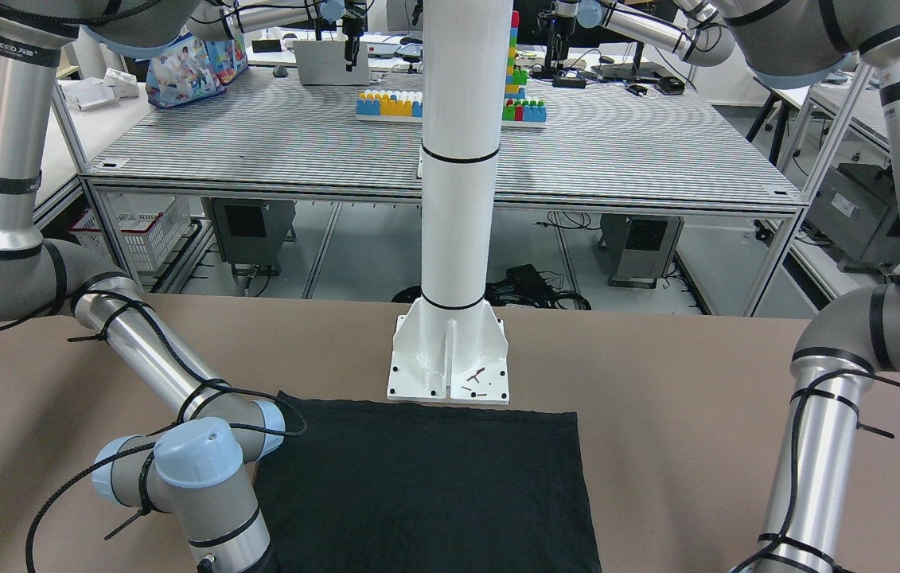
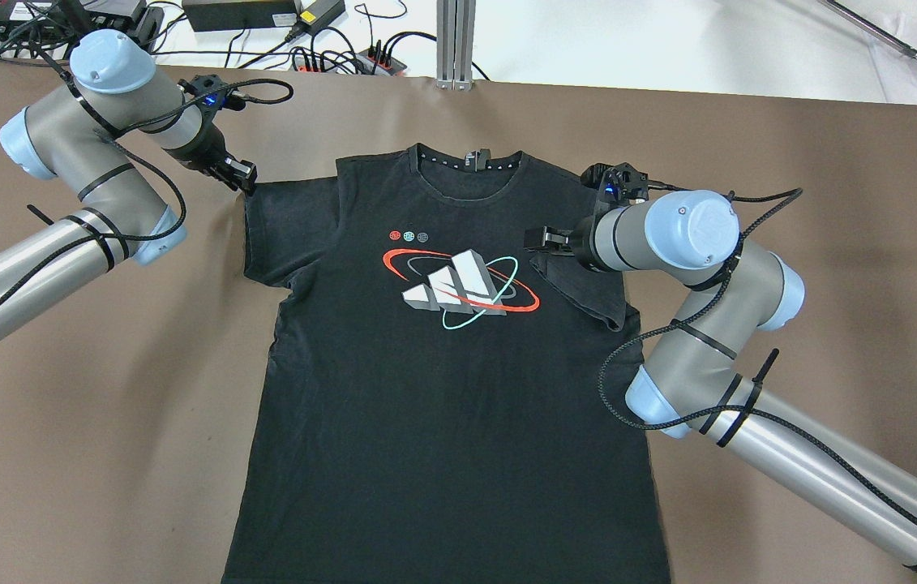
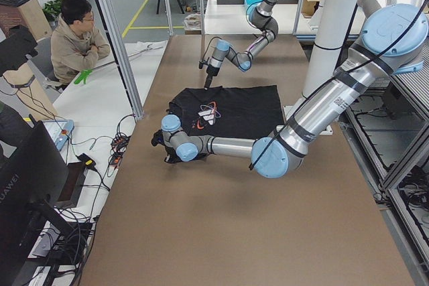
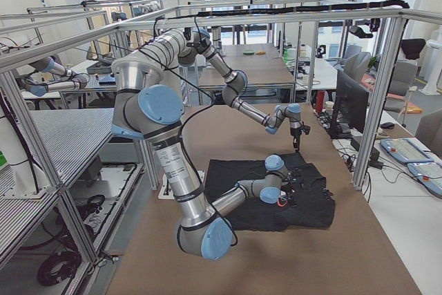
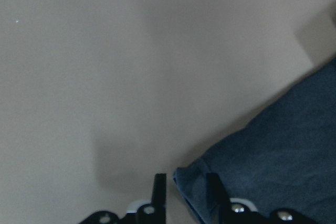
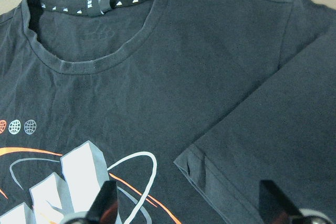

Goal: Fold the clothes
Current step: 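Bring the left gripper in to the sleeve nearest it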

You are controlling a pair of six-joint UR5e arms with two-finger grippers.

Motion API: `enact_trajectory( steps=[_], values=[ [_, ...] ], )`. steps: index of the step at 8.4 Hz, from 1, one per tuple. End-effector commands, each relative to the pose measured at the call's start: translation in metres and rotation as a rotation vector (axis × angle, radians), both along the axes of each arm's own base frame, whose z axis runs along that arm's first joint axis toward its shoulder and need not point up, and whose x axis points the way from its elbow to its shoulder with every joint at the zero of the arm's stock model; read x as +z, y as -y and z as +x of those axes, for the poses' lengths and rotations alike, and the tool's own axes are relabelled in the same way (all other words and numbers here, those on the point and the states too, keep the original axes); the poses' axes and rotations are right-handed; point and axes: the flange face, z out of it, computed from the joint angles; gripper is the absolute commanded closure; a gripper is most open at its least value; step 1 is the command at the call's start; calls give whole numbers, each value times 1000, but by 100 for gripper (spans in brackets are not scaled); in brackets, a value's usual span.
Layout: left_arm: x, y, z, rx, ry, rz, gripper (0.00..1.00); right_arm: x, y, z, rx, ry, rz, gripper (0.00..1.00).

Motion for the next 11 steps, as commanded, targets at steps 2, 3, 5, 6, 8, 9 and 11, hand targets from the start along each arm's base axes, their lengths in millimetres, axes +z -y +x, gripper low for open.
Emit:
enact_trajectory(
  steps=[2,3,5,6,8,9,11],
  values=[
    [3,-3,9,2,12,2,62,0,-1,-1,13,-5,7,5],
    [3,-3,10,1,14,3,65,0,-1,-1,14,-6,7,5],
    [5,-4,11,3,15,0,80,2,-10,8,14,1,14,5],
    [5,-4,11,3,15,0,93,2,-15,15,20,6,22,5],
    [-1,-2,8,-3,9,7,100,3,-25,10,18,3,29,5],
    [-6,-2,2,-7,-2,16,100,2,-27,9,15,4,30,5],
    [2,-26,-18,-19,-24,36,100,-2,-30,13,15,12,38,5]
  ],
)
